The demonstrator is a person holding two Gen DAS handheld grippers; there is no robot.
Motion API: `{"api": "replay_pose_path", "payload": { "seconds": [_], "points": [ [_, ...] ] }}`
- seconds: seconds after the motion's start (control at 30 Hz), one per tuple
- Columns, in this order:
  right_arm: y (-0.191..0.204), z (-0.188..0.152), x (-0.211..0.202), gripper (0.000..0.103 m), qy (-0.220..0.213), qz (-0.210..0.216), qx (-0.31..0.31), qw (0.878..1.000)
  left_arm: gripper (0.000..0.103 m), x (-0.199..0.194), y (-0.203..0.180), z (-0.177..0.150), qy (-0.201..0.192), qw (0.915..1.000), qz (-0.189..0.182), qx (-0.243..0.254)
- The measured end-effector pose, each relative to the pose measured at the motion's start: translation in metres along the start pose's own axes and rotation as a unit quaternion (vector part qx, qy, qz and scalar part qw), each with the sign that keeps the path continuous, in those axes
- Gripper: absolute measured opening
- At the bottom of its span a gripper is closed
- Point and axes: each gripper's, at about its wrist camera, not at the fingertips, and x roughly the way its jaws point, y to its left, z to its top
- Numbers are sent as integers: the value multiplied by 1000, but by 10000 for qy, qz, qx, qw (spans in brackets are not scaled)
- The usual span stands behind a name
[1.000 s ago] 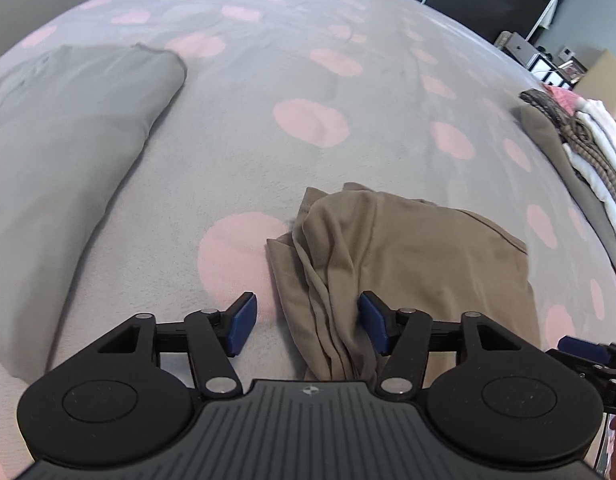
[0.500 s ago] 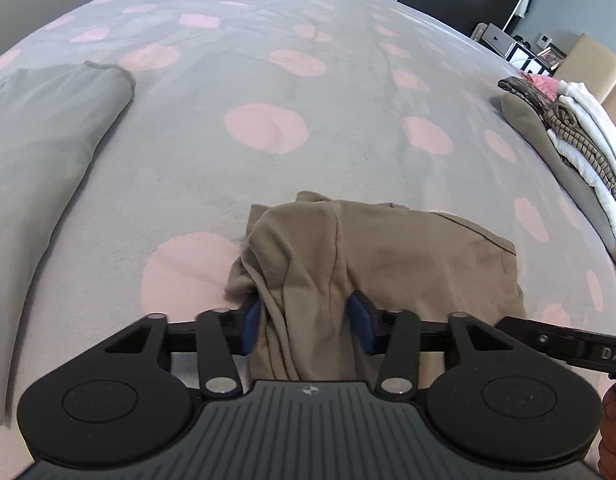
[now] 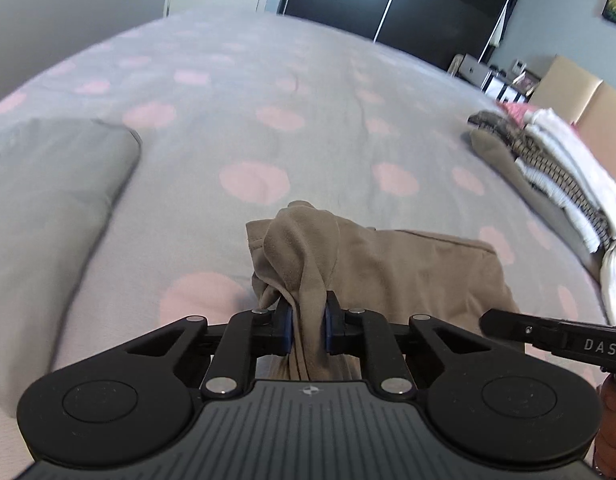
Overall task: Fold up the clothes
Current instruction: 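Grasp the shirt with the right gripper while the left gripper holds it, then lift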
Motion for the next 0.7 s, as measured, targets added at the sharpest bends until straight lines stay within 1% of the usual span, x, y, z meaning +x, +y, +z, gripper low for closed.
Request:
{"api": "replay_pose_path", "payload": {
  "seconds": [0.2, 0.37, 0.5, 0.63, 0.7],
  "points": [
    [40, 2, -32, 13, -486, 233, -472, 9974, 12, -52, 12, 3, -542, 9985, -3, -91],
    [84, 6, -43, 13, -701, 465, -768, 9935, 12, -96, 32, 16, -801, 9967, 135, -66],
    [120, 11, -40, 13, -888, 692, -721, 9910, 12, -131, 53, 32, -1020, 9942, 310, 140],
    [163, 14, -26, 13, -926, 976, -587, 9892, 12, -159, 83, 48, -1215, 9906, 525, 334],
    [185, 13, -16, 13, -939, 1082, -546, 9882, 12, -170, 100, 55, -1240, 9895, 647, 377]
  ]
}}
